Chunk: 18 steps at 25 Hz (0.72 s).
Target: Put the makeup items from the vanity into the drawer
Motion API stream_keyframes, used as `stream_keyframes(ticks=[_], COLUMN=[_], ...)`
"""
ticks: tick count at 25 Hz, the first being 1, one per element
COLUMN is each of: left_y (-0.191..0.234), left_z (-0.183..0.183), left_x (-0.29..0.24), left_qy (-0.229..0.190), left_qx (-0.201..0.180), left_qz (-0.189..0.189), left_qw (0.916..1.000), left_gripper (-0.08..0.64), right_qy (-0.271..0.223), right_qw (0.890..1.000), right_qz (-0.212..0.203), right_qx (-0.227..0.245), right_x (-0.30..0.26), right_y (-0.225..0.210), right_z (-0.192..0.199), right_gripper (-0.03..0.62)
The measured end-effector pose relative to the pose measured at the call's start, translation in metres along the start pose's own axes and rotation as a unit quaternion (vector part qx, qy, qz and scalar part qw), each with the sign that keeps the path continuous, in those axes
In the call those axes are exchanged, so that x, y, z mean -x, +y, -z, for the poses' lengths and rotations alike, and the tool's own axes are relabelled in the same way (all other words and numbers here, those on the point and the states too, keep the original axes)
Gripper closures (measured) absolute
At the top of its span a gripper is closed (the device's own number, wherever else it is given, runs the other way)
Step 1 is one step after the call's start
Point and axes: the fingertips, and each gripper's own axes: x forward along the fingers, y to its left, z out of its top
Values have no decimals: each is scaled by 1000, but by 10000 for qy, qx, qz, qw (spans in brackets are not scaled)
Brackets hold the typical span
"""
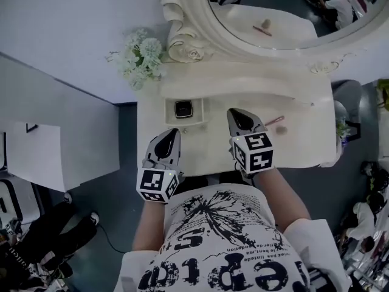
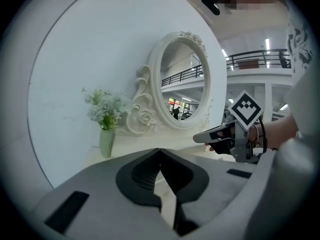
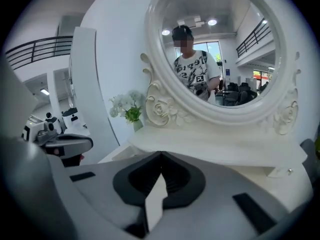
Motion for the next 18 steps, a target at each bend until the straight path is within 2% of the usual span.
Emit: stream_keyframes(ticks=[4,10,14,16,18], left_y=[-42,-109,-147,-162,-173], left_z=[-7,-8,-4,0,6], left_x=[-25,-67,-91,-100,-104], left_qy=[28,146,263,346,447], left_qx=[-141,-331,-401,-430,-443], left_qz=[323,804,996,1055,1053], left_qw=[9994,9961,9939,9929,9924], left_gripper=[540,540,540,540,540], right_qy=[-277,143,590,796,958], right_qw=[9985,9894,9851,9843,9838], right_qz=[442,1339,1438,1348,1249], right_qx=[-153,-545,-737,-814,-861], right_x=[45,103,121,121,119], right_y=[-50,-143,-185,-196,-204], right_z=[15,81,123,140,153], right_gripper=[574,572,561,481,474])
